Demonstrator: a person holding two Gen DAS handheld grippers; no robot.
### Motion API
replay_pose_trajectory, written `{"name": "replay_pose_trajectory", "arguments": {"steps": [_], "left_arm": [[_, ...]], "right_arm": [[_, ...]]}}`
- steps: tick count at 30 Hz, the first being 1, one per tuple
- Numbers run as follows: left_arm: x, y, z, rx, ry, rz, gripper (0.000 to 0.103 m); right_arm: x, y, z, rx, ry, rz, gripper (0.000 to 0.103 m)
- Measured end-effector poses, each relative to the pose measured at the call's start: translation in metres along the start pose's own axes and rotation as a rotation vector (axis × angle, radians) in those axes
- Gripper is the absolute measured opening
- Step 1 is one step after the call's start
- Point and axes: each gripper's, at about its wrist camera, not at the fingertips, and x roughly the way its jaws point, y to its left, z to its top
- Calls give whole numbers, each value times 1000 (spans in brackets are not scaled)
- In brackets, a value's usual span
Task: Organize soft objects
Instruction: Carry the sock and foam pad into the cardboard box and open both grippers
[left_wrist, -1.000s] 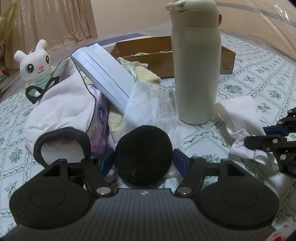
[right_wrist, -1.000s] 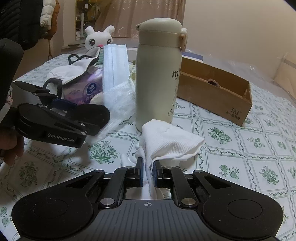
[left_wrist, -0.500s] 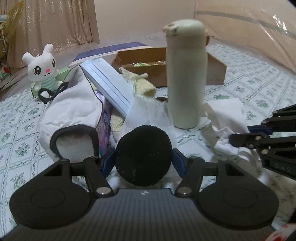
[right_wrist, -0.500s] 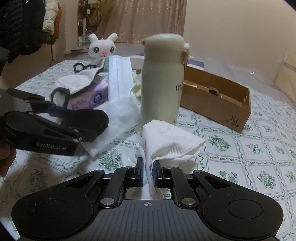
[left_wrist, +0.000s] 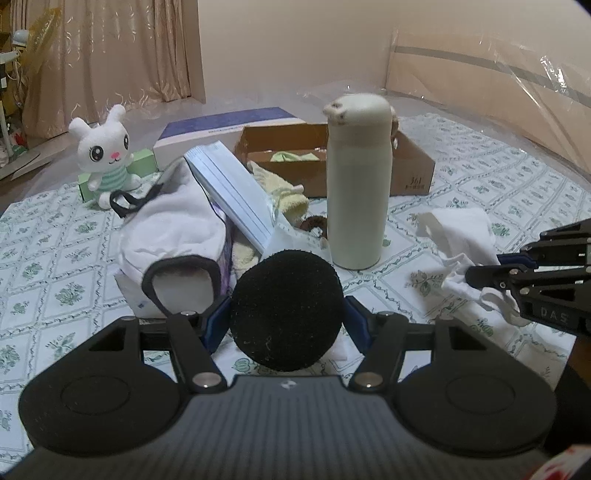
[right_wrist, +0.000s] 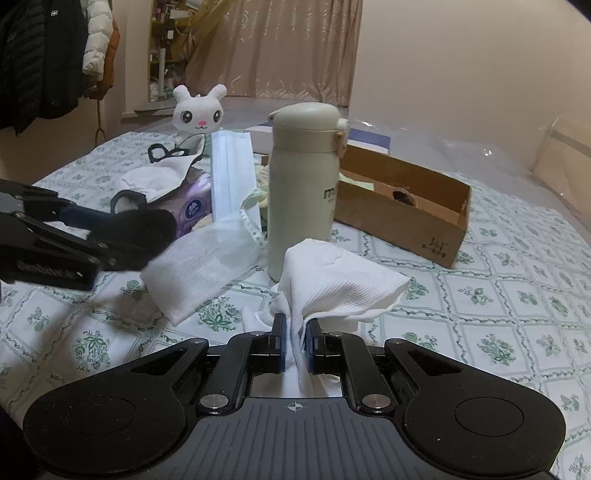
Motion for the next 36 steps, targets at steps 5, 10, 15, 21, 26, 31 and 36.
{"name": "replay_pose_trajectory", "arguments": {"steps": [5,10,15,21,26,31,36], "left_arm": [[-3,9,12,14,-13,-27,62],[5,23,40,32,-37,-70,62],[25,50,83,35,-63,-125,62],[68,82,143,83,-76,-165,62],[116,86,184,135,-52,-175,62],[163,71,209,181,-20,-196,62],[205,48,226,203,11,-228,62]], "right_arm": [[-6,-17,-1,29,2,-14,10],[-11,-47,7,44,-13,-53,10],[-8,-87,26,47,-29,-78,10],[8,-140,63,57,-52,-36,10],[32,-176,99,44,-67,-12,10],[64,-192,135,11,-72,7,10],[101,-201,163,20,-73,49,10]]}}
